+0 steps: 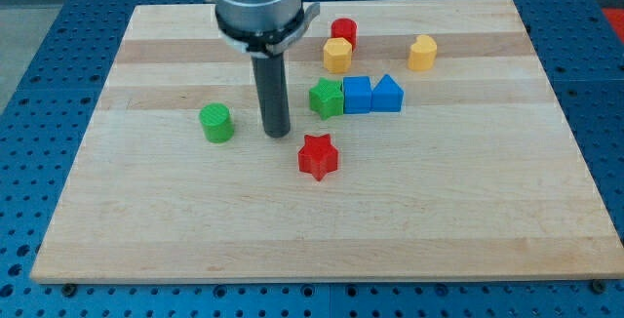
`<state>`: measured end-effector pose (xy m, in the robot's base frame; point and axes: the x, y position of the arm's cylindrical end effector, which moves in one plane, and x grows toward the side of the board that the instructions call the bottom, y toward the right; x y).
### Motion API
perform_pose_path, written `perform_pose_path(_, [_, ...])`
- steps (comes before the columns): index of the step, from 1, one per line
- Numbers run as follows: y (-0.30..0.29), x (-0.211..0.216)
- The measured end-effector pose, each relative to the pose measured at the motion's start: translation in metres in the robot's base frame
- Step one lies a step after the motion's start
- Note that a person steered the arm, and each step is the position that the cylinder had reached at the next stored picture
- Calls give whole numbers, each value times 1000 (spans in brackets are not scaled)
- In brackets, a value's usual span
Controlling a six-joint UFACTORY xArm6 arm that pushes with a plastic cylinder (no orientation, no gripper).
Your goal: Move the green circle left to the green star
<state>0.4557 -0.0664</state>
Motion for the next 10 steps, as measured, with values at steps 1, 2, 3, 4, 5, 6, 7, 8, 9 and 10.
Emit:
perform_pose_path(1, [-40,22])
perform_pose_path(2, [-68,32])
perform_pose_path(3, [-81,22])
perform_pose_path(4, [-82,5])
perform_pose_path(5, [-82,-9])
perform_pose_path(6, [-88,-22])
perform_pose_path(7, [-100,-37])
perform_pose_path(8, [-103,-43])
perform_pose_path(9, [-103,-40])
perform_pose_path(10, [-95,-40])
